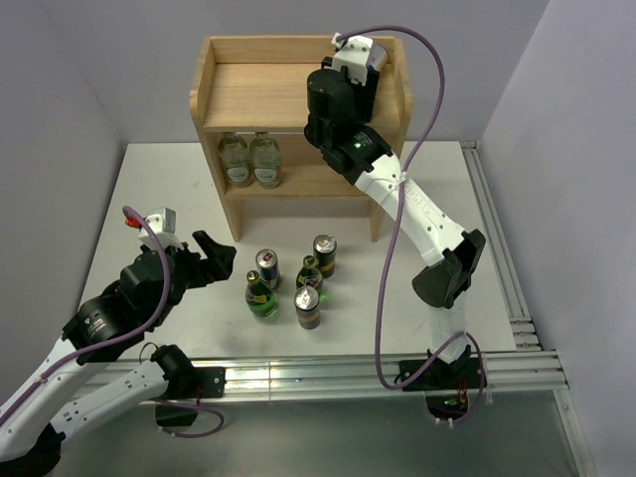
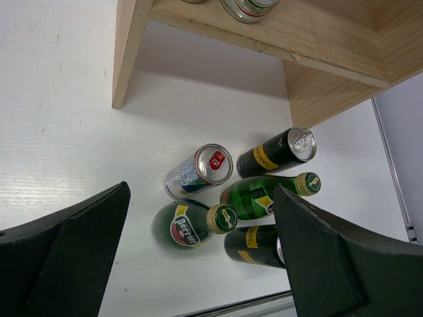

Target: Place and organize the beverage onto the shelf

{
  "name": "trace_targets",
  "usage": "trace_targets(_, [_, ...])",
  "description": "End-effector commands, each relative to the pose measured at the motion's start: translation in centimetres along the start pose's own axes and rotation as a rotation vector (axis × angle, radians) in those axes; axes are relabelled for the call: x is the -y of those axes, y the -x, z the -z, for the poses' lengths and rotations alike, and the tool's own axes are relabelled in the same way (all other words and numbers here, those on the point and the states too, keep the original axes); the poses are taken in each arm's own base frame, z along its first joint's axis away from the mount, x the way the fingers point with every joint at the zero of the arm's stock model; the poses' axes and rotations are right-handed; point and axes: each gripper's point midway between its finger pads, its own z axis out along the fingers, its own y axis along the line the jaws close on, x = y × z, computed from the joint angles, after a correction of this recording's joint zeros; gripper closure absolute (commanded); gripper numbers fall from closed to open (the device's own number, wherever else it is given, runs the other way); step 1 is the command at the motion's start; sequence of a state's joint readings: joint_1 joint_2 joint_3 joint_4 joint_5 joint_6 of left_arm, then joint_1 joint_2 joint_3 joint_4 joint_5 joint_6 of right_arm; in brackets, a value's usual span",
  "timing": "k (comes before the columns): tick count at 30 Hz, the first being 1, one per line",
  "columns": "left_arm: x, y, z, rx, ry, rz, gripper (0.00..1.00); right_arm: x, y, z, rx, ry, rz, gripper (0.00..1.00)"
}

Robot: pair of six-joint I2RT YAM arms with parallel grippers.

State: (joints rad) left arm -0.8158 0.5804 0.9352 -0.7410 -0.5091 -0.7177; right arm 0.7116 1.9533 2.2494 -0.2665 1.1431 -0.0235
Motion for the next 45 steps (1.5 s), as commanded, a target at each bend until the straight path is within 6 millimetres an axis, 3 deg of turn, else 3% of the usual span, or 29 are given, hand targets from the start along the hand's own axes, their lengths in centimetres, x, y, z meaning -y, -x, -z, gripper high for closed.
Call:
trace_targets(1, [0.7, 0.3, -0.2, 0.013, -0.03, -0.007, 0.03, 0.5, -1.8, -1.1, -0.035, -0.026, 0.029, 0.95])
trace_targets(3, [0.7, 0.3, -0.2, 0.012, -0.027, -0.007, 0.03, 1.1, -1.1, -0.6, -0.043, -0.014, 0.028, 1.0])
trace_targets(7, [0.6, 0.1, -0.3, 0.008, -0.024, -0.009, 0.03, 2.3, 1.1, 1.6, -0.032, 0.006, 0.009, 1.0])
trace_targets(10, [0.6, 0.2, -0.3, 0.009, -0.019, -0.006, 0.03, 4.4, 4.7, 4.3, 0.009, 0.014, -0.062, 1.0])
trace_targets(17, [0.5, 0.1, -0.5, 0.006, -0.008, -0.008, 0.04, 7.3, 9.8, 8.7, 0.069, 0.023, -0.105, 1.0])
trace_targets(21, [0.4, 0.1, -0.5, 0.006, -0.001, -0.007, 0.03, 7.5, 11.6, 11.2, 0.085, 0.051, -0.095, 1.0])
trace_targets(25, [0.3, 0.1, -0.5, 0.007, 0.004, -0.006, 0.03, 8.0, 12.5, 12.2, 0.085, 0.047, -0.118, 1.0])
trace_targets(30, [0.2, -0.1, -0.7, 0.001, 0.013, -0.01, 0.03, 8.6, 11.9, 14.6, 0.057, 0.092, -0.128, 1.0])
trace_targets(34, [0.3, -0.1, -0.8, -0.003, 0.013, -0.013, 0.04, 10.5, 11.5, 17.5, 0.015, 0.144, -0.181, 1.0])
trace_targets(36, [0.2, -0.3, -0.9, -0.007, 0.016, -0.018, 0.04, 10.4, 10.3, 19.7, -0.004, 0.205, -0.158, 1.0])
trace_targets(37, [0.2, -0.3, -0.9, -0.007, 0.016, -0.016, 0.04, 12.2, 10.2, 20.2, -0.019, 0.181, -0.166, 1.0])
trace_targets(38, [0.2, -0.3, -0.9, -0.007, 0.018, -0.017, 0.04, 11.7, 9.1, 21.8, -0.032, 0.213, -0.156, 1.0])
trace_targets(40, [0.3, -0.3, -0.9, -0.008, 0.017, -0.016, 0.04, 14.2, 8.4, 22.8, -0.065, 0.213, -0.104, 1.0])
trace_targets(41, [0.3, -0.3, -0.9, -0.008, 0.017, -0.016, 0.04, 13.9, 6.5, 23.8, -0.117, 0.203, -0.166, 1.0])
trace_targets(42, [0.3, -0.3, -0.9, -0.009, 0.016, -0.016, 0.04, 14.4, 5.7, 25.1, -0.141, 0.256, -0.104, 1.0])
trace_targets(43, [0.3, -0.3, -1.0, -0.01, 0.017, -0.016, 0.04, 15.5, 5.4, 25.3, -0.173, 0.271, -0.153, 1.0])
trace_targets(45, [0.3, -0.3, -0.9, -0.009, 0.014, -0.015, 0.04, 15.2, 2.8, 26.8, -0.179, 0.334, -0.116, 1.0])
